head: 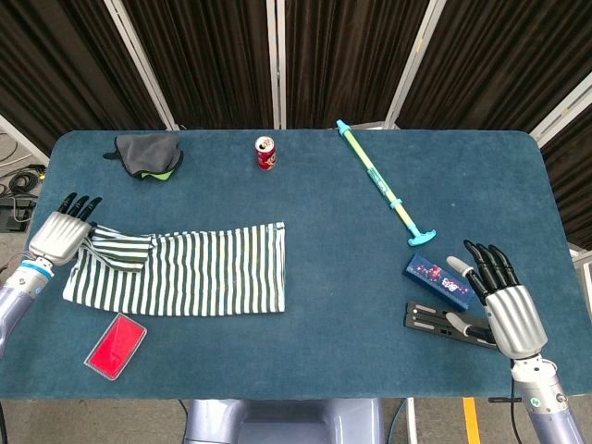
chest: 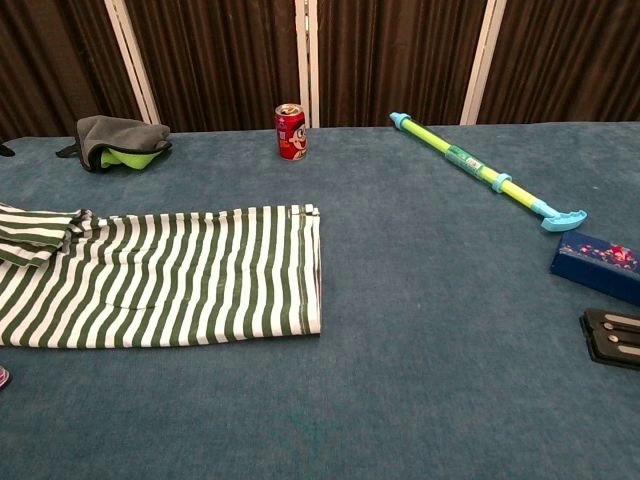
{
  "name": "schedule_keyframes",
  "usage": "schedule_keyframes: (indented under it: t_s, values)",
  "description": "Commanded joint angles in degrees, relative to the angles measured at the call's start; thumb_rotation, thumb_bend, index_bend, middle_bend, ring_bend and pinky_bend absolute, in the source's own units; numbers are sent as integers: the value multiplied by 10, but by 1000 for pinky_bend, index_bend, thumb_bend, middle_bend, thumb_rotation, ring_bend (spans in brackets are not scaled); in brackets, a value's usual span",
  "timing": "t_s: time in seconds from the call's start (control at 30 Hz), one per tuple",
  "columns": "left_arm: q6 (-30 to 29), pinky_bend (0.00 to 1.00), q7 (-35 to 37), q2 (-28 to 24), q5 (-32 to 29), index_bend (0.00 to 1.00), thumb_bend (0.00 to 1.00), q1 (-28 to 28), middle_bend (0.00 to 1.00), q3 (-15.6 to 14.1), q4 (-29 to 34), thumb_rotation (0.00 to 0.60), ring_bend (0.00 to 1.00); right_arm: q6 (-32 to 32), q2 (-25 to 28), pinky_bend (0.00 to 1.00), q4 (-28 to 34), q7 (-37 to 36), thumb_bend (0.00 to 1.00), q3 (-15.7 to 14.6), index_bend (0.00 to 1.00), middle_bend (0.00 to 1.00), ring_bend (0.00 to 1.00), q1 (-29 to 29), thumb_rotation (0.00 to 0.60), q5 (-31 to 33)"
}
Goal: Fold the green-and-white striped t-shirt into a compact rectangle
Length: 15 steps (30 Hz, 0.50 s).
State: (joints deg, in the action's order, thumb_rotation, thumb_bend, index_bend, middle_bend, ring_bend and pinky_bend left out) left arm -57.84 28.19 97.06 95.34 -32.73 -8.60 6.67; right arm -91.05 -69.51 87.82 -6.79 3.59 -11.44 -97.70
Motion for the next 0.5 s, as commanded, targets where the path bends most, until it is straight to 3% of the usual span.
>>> schedule_keyframes:
  t_s: [0.03, 0.3, 0.5]
  values:
    - [-22, 0, 10, 1, -5, 880, 607, -4, 0, 7, 11, 600, 0, -1, 1, 0, 0, -2, 0, 1, 228, 0, 0, 0, 600, 1]
    - [-119, 0, 38, 26, -4, 882, 606, -32, 0, 20, 46, 600, 0, -6, 5, 0, 1, -11, 0, 2, 228, 0, 0, 2, 600, 1]
    - [-145, 0, 33, 56, -2, 882, 607, -75, 0, 31, 71, 600, 0, -6, 7, 0, 1, -18, 0, 2, 228, 0, 0, 3, 600, 3]
